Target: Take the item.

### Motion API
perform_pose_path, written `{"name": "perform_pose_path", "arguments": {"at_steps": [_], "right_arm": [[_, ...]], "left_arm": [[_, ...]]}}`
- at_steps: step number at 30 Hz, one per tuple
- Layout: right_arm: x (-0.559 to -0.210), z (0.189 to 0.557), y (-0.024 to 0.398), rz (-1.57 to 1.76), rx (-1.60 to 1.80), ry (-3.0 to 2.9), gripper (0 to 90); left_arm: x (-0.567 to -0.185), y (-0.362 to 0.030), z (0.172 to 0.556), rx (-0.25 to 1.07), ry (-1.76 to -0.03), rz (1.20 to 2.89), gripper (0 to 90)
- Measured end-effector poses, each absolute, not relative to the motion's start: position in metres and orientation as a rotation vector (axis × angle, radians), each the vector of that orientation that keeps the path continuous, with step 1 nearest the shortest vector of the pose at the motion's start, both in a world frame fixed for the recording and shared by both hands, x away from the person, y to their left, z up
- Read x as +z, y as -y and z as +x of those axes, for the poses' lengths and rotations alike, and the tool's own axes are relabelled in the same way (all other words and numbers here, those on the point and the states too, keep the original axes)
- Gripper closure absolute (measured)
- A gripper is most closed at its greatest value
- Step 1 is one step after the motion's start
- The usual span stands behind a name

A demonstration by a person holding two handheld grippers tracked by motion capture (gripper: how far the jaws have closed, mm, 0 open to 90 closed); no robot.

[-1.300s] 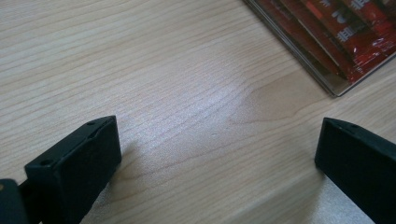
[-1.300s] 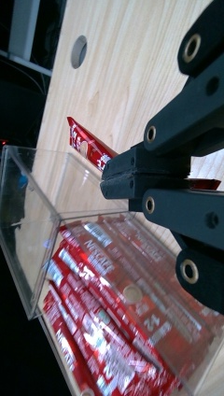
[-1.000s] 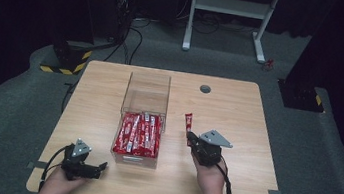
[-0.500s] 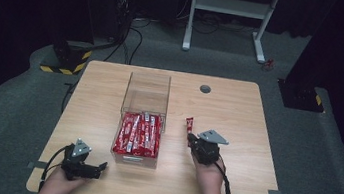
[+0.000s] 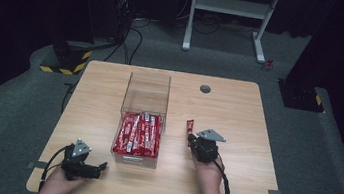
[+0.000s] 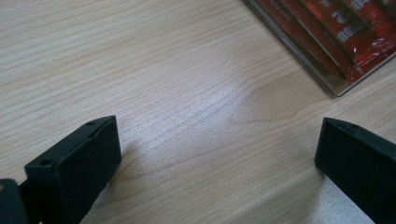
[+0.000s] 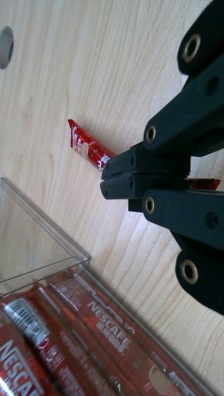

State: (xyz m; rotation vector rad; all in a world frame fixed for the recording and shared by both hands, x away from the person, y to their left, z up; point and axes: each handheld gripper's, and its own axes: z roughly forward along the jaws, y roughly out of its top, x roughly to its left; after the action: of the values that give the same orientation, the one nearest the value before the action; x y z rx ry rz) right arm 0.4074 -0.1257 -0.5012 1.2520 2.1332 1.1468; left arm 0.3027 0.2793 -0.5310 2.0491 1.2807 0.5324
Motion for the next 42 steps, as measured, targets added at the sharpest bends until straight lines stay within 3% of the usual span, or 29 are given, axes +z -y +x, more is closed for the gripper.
{"name": "perform_pose_path", "arguments": {"at_steps": [24, 42], "right_arm": [[-0.518, 0.412, 0.119, 1.276, 1.085, -2.196, 86.4], [-0.507, 0.406, 0.118, 1.225, 1.123, -2.168, 70.2]], "left_arm": [[-0.531, -0.279, 0.303, 0.533, -1.28, 2.049, 0.8], [-0.531, -0.279, 0.303, 0.533, -1.28, 2.049, 0.8]]}}
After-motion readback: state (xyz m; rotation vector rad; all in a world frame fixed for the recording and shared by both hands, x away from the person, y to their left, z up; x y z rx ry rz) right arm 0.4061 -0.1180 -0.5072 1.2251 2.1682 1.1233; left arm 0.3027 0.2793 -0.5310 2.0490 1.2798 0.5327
